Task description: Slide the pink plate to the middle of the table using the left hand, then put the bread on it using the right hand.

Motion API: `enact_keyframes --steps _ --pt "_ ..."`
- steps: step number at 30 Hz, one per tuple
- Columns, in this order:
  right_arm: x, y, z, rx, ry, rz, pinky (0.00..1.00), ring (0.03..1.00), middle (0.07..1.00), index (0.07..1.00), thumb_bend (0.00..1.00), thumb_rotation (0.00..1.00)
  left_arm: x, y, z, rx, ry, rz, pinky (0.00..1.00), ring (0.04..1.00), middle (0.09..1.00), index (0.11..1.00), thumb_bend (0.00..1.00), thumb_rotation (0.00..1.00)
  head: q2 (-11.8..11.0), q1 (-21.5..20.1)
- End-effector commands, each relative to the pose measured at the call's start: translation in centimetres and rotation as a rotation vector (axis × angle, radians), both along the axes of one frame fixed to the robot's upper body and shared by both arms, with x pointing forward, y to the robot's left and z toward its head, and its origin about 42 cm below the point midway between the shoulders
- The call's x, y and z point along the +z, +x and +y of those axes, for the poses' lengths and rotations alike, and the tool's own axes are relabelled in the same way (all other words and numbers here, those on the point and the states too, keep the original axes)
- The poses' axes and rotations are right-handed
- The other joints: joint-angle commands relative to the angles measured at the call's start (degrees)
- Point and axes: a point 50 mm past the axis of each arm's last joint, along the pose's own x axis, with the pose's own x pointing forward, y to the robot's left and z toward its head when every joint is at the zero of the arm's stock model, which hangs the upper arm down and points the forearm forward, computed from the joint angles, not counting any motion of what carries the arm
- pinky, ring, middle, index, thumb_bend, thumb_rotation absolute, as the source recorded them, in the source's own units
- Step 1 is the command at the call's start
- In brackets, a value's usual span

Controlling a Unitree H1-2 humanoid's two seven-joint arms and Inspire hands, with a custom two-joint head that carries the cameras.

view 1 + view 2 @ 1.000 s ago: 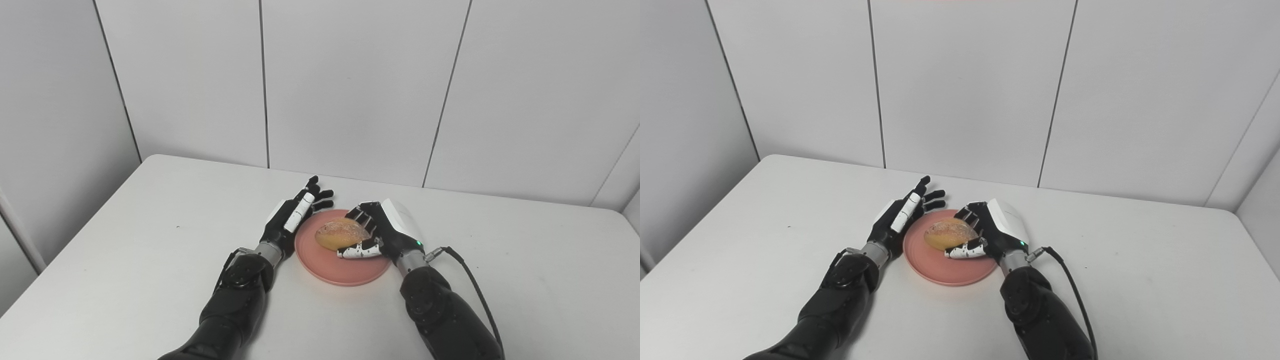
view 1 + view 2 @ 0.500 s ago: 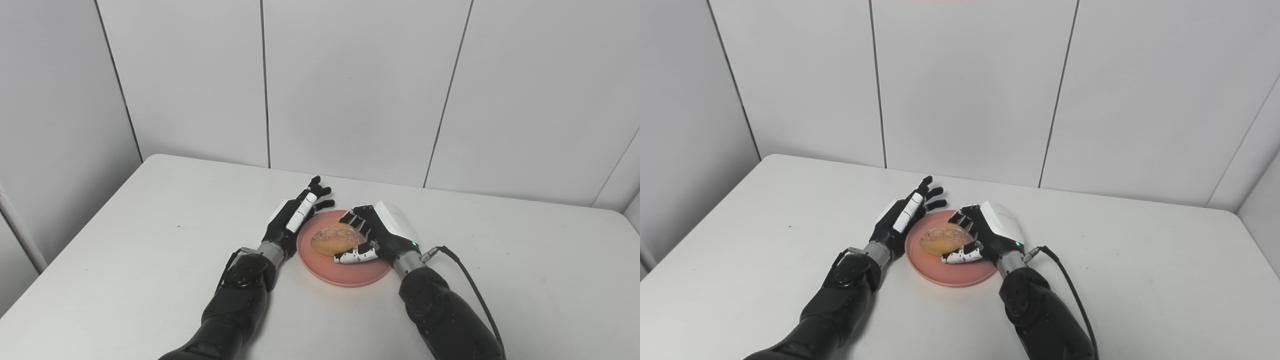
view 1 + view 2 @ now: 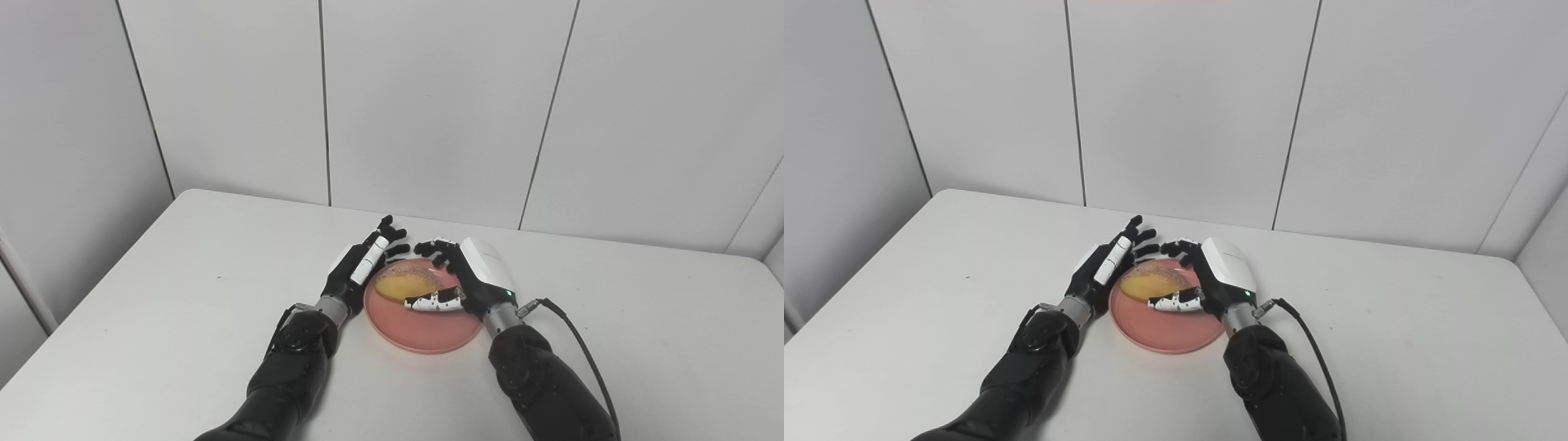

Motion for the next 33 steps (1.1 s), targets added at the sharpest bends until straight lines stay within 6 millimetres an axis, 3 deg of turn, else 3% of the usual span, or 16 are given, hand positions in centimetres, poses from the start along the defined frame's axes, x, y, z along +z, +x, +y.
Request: enact_keyframes --steps 1,8,19,22,25,29,33 --pt "2.9 0.6 0.5 0.011 0.030 -0.105 0.80 0.781 0.788 0.778 0.96 0.26 -2.6 -1.8 -0.6 -0.010 -0.028 0.058 0.82 0.867 0.931 1.000 0.82 0.81 -0.02 -0.06" --pt "3.0 0.7 0.1 -0.018 0.044 -0.154 0.78 0.779 0.794 0.868 0.97 0.35 -2.6 -1.7 -0.4 -0.009 -0.018 0.059 0.81 0.859 0.900 0.997 0.81 0.82 -0.11 -0.28" --pt "3.3 1.2 -0.8 -0.043 0.075 -0.181 0.75 0.771 0.790 0.860 0.99 0.44 -2.5 -1.6 0.0 -0.001 0.000 0.059 0.79 0.834 0.865 1.000 0.87 0.82 -0.29 -0.89" --pt "3.2 1.3 -1.3 -0.053 0.129 -0.169 0.76 0.780 0.800 0.838 0.93 0.44 -2.6 -1.7 0.2 0.014 0.001 0.055 0.78 0.828 0.859 1.000 0.87 0.82 -0.37 -1.09" --pt "2.8 1.4 -2.0 -0.069 0.193 -0.158 0.73 0.779 0.815 0.825 0.84 0.55 -2.7 -1.8 0.1 0.041 0.001 0.036 0.80 0.852 0.867 0.997 0.87 0.82 -0.36 -1.20" --pt "1.7 1.7 -2.9 -0.101 0.318 -0.104 0.77 0.836 0.856 0.840 0.80 0.79 -2.4 -1.9 -0.3 0.087 0.015 -0.010 0.87 0.894 0.917 0.987 0.83 0.82 -0.38 -1.28" --pt "0.2 1.9 -3.8 -0.151 0.485 0.023 0.76 0.837 0.866 0.848 0.81 0.87 -2.0 -1.9 -0.7 0.149 0.051 -0.036 0.95 0.961 0.967 0.989 0.82 0.82 -0.25 -1.43"
